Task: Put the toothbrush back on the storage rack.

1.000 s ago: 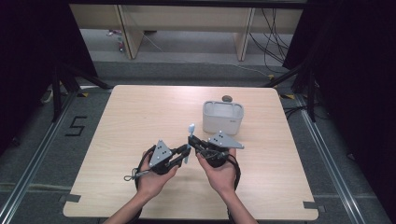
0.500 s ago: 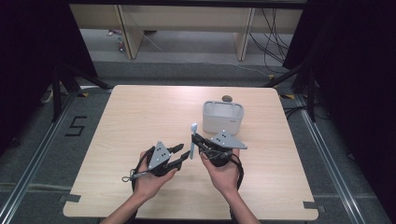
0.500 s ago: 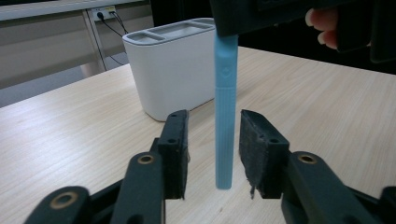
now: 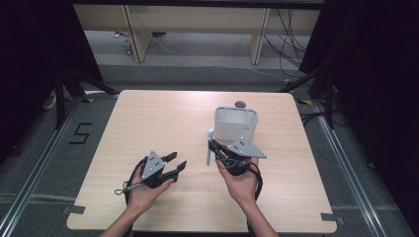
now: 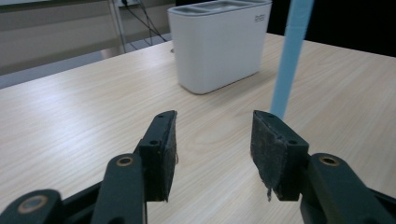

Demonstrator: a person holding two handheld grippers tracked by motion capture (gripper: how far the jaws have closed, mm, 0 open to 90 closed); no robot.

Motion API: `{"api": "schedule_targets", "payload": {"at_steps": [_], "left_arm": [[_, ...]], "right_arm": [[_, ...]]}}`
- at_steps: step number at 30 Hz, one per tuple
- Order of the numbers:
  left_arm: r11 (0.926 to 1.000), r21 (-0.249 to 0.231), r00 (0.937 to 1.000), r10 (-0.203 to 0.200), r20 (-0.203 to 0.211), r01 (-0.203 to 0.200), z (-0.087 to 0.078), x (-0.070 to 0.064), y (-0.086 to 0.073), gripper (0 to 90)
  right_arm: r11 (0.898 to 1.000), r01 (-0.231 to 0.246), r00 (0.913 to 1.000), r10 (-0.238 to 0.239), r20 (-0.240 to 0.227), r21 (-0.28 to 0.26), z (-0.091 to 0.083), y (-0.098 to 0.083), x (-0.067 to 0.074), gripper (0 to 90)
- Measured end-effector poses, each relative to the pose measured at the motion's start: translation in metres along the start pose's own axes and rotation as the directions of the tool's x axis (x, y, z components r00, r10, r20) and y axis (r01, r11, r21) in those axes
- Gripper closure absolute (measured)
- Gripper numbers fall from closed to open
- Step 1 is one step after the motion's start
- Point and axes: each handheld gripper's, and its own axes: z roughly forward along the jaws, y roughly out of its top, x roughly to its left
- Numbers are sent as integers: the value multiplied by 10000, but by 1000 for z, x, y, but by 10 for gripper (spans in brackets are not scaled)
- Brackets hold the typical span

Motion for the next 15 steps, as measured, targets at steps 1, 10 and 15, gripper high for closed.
{"api": "schedule_targets", "payload": {"at_steps": [1,10,15], "left_arm": [[9999,-127,10000,-65,-12,64,-1,3,-2,490],[9996,-226,9968,-178,-780,161,-18,27,-15,465],[9975,-252,9892,-684,-1293,657,-27,38,-23,461]], "right_arm": [[10000,17,10000,-17,-41,-33,0,0,-1,861],[9998,145,9996,-141,247,-160,-7,4,-8,861],[9996,188,9992,-181,347,-189,-10,5,-11,861]]}}
